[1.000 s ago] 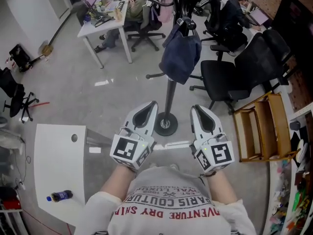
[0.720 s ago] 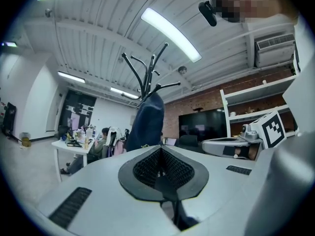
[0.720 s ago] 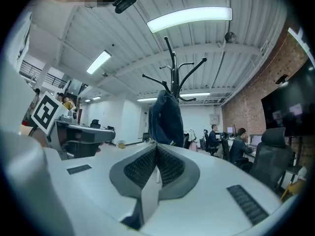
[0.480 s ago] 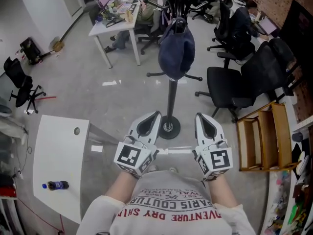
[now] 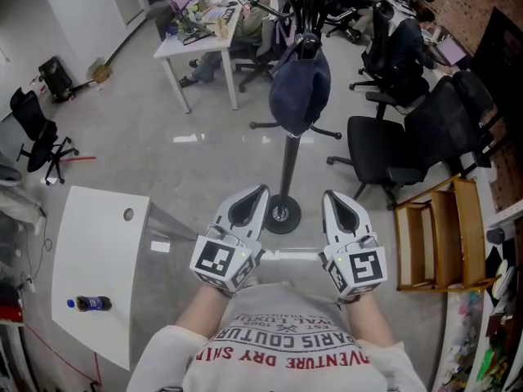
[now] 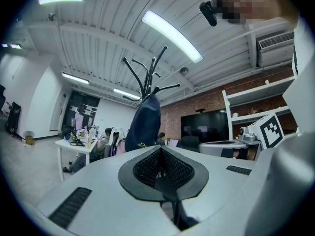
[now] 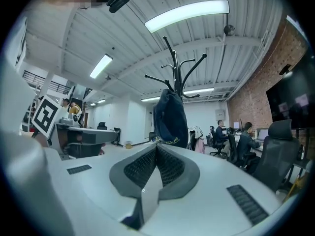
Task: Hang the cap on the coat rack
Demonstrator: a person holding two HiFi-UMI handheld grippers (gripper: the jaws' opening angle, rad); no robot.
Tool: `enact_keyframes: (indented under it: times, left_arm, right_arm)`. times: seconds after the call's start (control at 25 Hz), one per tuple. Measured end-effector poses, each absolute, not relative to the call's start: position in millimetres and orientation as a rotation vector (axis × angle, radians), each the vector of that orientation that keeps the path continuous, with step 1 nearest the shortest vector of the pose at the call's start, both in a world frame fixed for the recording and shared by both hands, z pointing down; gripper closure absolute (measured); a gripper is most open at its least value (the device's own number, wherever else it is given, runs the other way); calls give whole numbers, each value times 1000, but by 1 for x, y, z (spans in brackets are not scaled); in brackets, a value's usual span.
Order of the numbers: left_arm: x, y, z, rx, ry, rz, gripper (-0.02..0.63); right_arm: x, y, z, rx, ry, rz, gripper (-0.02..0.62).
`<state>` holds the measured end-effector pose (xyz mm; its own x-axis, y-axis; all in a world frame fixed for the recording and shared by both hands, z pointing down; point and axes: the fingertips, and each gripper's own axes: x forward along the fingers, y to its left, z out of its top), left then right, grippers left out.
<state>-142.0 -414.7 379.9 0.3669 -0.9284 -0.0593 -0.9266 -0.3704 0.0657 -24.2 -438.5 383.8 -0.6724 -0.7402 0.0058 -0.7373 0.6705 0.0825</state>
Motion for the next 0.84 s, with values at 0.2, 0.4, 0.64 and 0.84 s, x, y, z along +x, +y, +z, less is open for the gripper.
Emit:
enact_keyframes:
  times: [0.2,0.4,0.64,0.84]
  left_arm:
    - [-146,-416,377,2589,-1753,-125,601]
    - [-143,-418,377,2594,-1748,-114,601]
    - [-137,-420,376,2594,-1755,-110,601]
    - [-129,-423,384,2587,-1756,-111,601]
  right_arm:
    - [-29,-440,381,1260,-2837,-116,581]
    - [-27,-441,380,1269,-2837,-112,581]
    - [-20,-442,381,1265,-2835,-116,581]
    - [-11,-445,389,1254,-2832,-114,581]
